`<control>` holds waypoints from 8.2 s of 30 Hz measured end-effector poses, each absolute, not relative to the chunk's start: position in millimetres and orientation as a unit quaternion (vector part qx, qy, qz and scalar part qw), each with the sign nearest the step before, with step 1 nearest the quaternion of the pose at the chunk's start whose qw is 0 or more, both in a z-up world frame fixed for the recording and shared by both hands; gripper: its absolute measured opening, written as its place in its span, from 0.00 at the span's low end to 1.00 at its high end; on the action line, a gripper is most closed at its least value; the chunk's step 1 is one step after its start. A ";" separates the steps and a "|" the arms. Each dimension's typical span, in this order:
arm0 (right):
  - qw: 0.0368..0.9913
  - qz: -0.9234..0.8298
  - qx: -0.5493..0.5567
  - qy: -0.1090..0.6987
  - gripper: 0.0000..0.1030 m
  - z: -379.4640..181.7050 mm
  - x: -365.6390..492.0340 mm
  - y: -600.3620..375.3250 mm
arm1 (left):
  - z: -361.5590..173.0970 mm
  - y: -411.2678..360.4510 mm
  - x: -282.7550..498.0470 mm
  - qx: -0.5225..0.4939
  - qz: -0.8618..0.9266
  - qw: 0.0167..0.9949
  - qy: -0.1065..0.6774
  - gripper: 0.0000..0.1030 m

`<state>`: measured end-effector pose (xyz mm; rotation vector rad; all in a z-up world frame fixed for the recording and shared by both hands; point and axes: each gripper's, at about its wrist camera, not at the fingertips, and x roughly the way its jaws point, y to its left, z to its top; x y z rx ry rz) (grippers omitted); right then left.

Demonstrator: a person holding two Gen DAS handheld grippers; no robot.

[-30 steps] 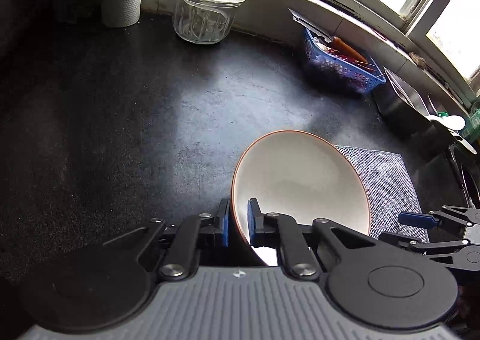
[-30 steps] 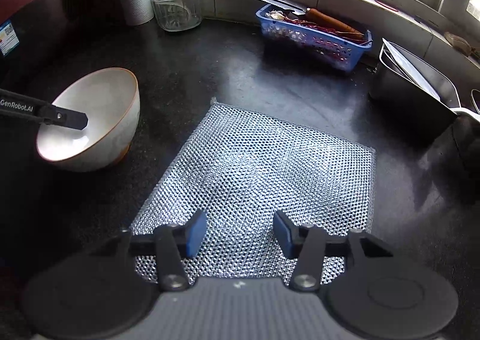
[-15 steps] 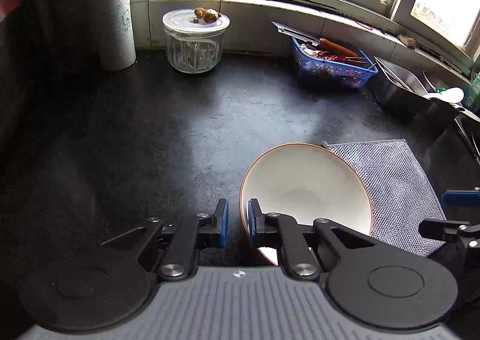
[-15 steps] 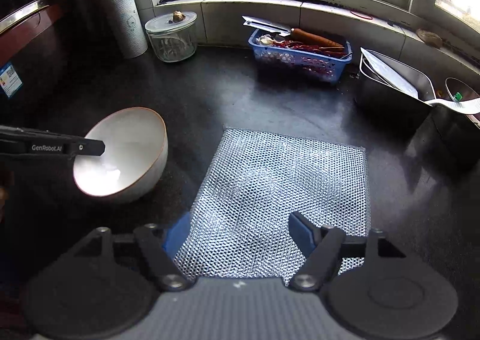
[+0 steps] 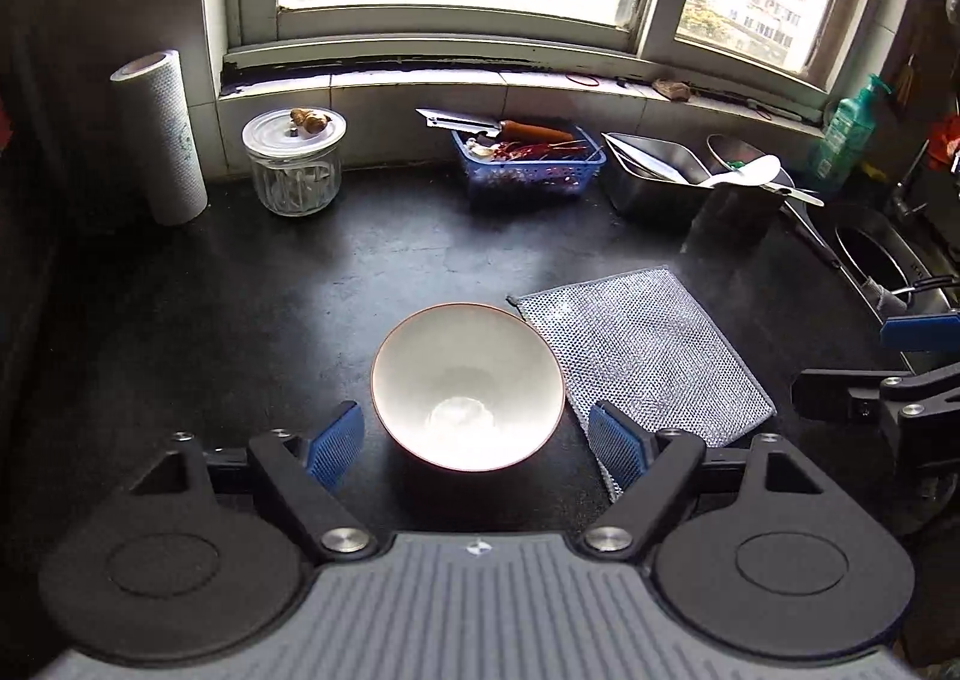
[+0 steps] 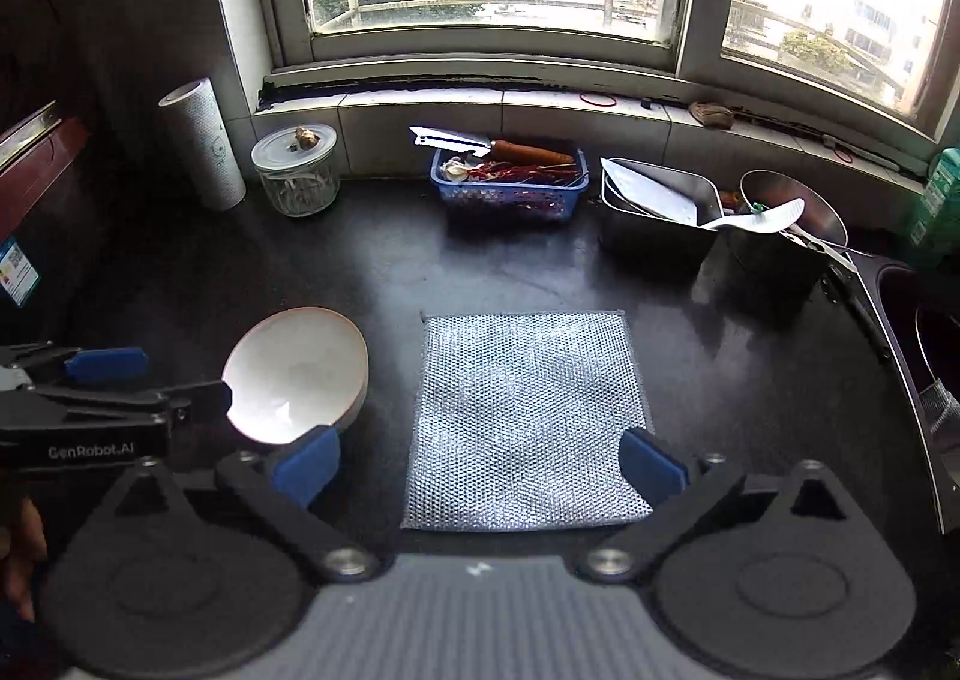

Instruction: Clean bowl

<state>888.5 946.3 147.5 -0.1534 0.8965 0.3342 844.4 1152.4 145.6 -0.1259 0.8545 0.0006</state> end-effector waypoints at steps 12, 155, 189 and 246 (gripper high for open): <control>0.881 0.169 -0.060 0.439 0.99 150.3 889.3 904.7 | 171.4 1104.1 829.7 -0.053 0.056 0.921 0.381 1.00; 0.846 0.202 -0.097 0.484 0.91 52.6 972.2 937.5 | 84.3 1167.9 876.0 -0.129 0.107 0.878 0.449 0.67; 0.819 0.282 -0.172 0.470 0.52 2.6 1009.6 939.7 | 41.3 1199.9 905.5 -0.213 0.108 0.856 0.458 0.08; 0.815 0.318 -0.150 0.461 0.02 2.0 1014.5 925.2 | 45.2 1188.7 908.2 -0.162 0.089 0.870 0.457 0.07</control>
